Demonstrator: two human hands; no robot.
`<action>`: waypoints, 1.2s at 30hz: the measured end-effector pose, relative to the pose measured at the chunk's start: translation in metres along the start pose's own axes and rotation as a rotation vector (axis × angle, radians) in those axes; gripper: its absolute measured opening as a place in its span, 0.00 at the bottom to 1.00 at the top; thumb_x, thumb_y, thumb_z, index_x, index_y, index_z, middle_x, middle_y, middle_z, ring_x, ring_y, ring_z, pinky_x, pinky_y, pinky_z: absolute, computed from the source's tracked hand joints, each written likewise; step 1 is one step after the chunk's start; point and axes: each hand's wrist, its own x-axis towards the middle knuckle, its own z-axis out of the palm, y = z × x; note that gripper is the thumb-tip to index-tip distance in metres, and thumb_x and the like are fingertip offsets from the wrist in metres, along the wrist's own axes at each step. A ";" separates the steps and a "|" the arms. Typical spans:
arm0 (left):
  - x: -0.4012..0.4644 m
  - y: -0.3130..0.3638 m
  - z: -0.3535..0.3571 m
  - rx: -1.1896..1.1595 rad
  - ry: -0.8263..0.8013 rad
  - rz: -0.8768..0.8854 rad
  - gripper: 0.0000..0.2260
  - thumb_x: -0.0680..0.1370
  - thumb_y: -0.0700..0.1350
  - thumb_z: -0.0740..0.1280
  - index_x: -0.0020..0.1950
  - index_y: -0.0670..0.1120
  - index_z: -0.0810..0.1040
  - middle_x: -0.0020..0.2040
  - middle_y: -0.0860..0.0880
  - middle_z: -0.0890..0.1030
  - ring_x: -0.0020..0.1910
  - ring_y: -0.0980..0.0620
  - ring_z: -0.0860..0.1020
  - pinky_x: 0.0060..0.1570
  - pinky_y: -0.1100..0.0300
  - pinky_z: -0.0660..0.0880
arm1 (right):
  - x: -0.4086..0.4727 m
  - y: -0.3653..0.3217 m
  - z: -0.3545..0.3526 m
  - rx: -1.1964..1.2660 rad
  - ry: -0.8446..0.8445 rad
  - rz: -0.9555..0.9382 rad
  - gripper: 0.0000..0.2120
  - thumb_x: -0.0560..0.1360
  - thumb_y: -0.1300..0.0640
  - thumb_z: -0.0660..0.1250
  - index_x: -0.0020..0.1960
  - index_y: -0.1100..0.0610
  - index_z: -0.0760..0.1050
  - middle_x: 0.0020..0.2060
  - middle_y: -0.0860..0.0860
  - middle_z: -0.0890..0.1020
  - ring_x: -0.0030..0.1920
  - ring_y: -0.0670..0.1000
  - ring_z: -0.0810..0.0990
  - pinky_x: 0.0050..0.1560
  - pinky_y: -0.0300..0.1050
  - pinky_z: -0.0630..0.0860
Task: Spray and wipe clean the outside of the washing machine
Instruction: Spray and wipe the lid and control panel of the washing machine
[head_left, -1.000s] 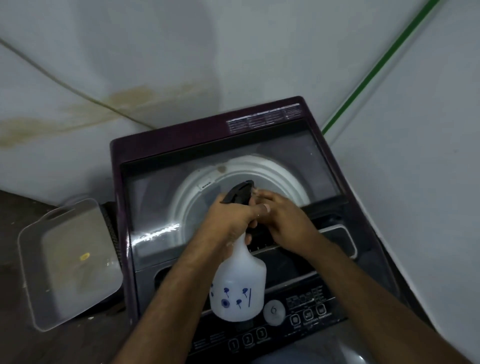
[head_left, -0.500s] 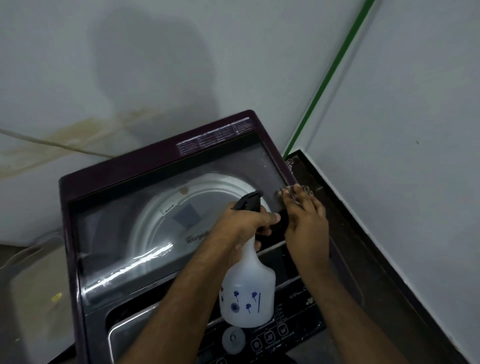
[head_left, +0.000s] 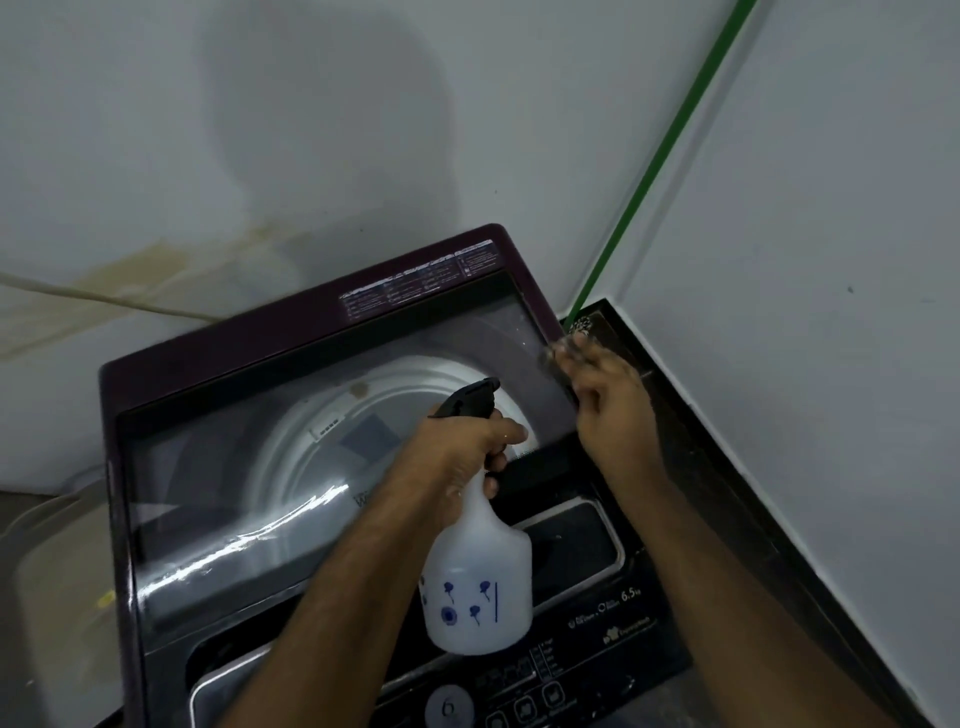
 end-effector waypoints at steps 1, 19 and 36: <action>0.001 0.000 -0.001 -0.013 0.003 0.000 0.14 0.75 0.32 0.72 0.37 0.46 0.72 0.29 0.49 0.71 0.27 0.54 0.71 0.23 0.63 0.66 | 0.014 -0.011 0.007 -0.011 0.001 0.004 0.26 0.78 0.72 0.63 0.68 0.49 0.80 0.72 0.49 0.75 0.73 0.56 0.69 0.73 0.55 0.69; 0.013 0.030 -0.020 -0.072 -0.022 0.004 0.06 0.75 0.34 0.75 0.44 0.44 0.81 0.31 0.49 0.76 0.29 0.54 0.74 0.24 0.62 0.68 | 0.028 -0.020 0.021 -0.019 -0.309 -0.468 0.23 0.77 0.67 0.63 0.65 0.48 0.81 0.73 0.44 0.74 0.75 0.49 0.66 0.73 0.50 0.67; 0.026 0.064 -0.044 -0.100 0.003 0.096 0.08 0.74 0.36 0.76 0.39 0.46 0.80 0.31 0.49 0.78 0.34 0.52 0.78 0.26 0.61 0.72 | 0.116 -0.070 0.073 -0.015 -0.277 -0.307 0.15 0.80 0.63 0.68 0.62 0.48 0.84 0.72 0.45 0.75 0.75 0.54 0.64 0.76 0.50 0.61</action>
